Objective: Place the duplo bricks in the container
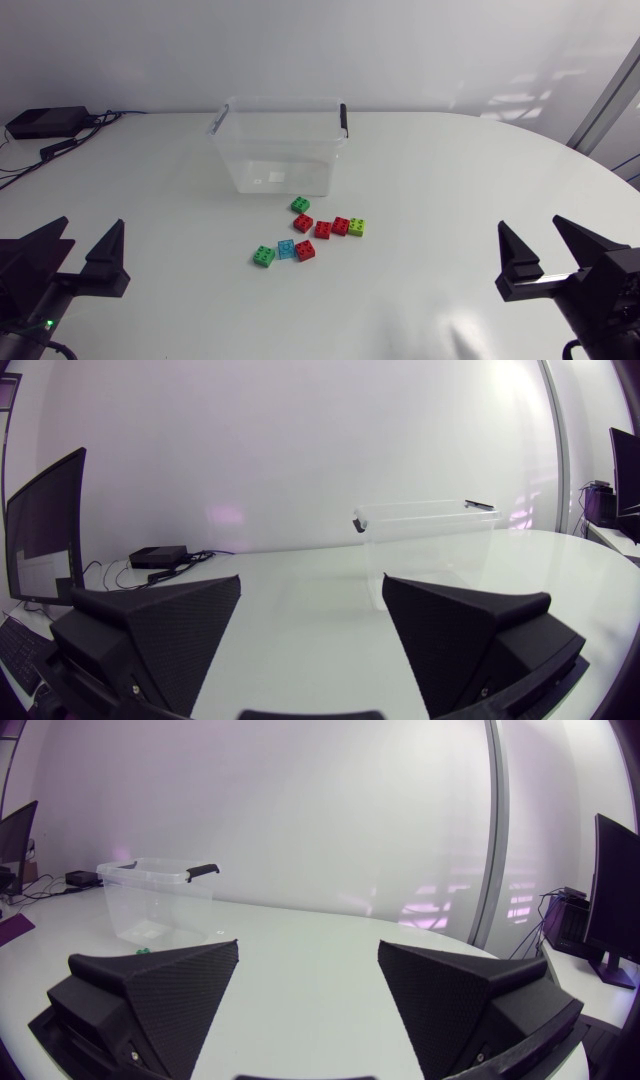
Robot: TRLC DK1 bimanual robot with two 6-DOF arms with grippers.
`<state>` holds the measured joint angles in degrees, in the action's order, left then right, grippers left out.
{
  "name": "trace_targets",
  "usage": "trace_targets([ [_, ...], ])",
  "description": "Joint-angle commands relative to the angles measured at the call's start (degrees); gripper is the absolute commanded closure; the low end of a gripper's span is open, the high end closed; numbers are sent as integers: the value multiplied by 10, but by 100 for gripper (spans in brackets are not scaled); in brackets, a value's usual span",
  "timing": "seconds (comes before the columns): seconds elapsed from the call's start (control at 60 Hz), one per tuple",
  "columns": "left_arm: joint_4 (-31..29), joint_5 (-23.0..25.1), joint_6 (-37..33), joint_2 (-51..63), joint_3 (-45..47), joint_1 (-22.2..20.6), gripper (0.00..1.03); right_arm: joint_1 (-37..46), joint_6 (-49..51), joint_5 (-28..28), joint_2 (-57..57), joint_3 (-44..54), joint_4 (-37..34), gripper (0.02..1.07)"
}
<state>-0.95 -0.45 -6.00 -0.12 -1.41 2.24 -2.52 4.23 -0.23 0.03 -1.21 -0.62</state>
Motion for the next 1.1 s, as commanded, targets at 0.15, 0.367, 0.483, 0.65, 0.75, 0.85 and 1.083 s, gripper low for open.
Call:
trace_targets([
  [0.15, 4, 1, 8, -6, 13, 3, 5, -15, -12, -1, -4, 12, 2, 6],
  [0.367, 3, 1, 8, -6, 13, -4, 5, -51, -12, -1, -4, 12, 2, 6],
  [0.483, 13, 0, 9, -8, 7, -1, 5, -61, -11, -1, -4, 12, 2, 6],
  [0.65, -25, 1, 27, -6, -58, -13, 6, -63, -18, 15, -4, 10, 15, 6],
  [0.75, -43, 1, 28, 28, -100, -27, 7, -57, -18, 18, -2, 1, 26, 6],
  [0.85, -49, 1, 33, 111, -156, -36, 8, -57, -18, 18, 4, -18, 33, 6],
  [1.083, -126, 0, 57, 366, -296, -68, 8, -59, -18, 18, 127, -97, 45, 6],
])
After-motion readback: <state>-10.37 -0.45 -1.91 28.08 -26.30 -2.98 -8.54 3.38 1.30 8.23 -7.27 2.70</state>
